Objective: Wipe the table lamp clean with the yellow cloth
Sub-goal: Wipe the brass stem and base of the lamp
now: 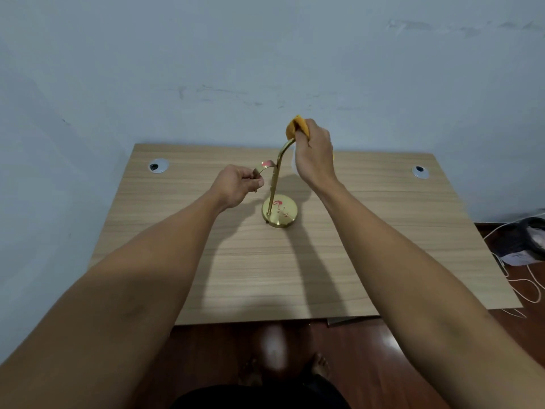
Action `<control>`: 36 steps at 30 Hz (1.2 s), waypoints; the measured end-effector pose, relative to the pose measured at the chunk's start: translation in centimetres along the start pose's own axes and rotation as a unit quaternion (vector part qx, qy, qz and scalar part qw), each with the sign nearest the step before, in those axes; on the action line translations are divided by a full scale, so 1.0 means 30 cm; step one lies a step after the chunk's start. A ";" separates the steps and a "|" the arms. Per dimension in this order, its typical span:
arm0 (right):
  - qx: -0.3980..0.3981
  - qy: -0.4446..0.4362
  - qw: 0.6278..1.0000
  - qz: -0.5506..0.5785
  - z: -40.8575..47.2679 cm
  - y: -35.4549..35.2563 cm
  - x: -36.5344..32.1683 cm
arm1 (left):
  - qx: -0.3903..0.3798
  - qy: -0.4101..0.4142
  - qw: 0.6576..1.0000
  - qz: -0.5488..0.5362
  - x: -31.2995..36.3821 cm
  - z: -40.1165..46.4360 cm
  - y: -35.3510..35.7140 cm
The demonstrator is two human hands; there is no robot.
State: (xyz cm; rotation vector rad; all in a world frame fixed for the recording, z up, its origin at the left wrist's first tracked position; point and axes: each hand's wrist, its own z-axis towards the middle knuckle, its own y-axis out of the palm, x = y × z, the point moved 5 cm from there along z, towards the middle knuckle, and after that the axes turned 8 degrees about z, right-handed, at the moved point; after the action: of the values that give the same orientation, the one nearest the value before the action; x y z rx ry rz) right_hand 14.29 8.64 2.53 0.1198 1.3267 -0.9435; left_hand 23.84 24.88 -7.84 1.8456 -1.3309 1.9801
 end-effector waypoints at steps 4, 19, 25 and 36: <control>-0.057 -0.045 0.992 -0.104 -0.013 -0.008 0.005 | 0.014 -0.004 1.000 -0.007 -0.010 0.004 -0.019; 0.230 0.058 0.934 0.267 -0.039 -0.126 -0.115 | 0.043 -0.008 0.998 -0.039 -0.008 -0.013 -0.017; 0.075 -0.068 0.985 0.139 -0.253 0.104 -0.049 | 0.036 -0.017 0.997 -0.073 0.012 -0.038 -0.003; -0.053 -0.176 0.975 -0.121 -0.279 0.216 0.029 | 0.032 0.000 0.996 -0.088 0.043 -0.074 0.017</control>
State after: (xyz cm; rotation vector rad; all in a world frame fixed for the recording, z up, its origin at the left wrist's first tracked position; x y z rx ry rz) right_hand 11.99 17.13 -3.43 -0.2863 1.0709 -1.0413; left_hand 21.54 25.44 -6.71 1.9161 -1.0744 1.9527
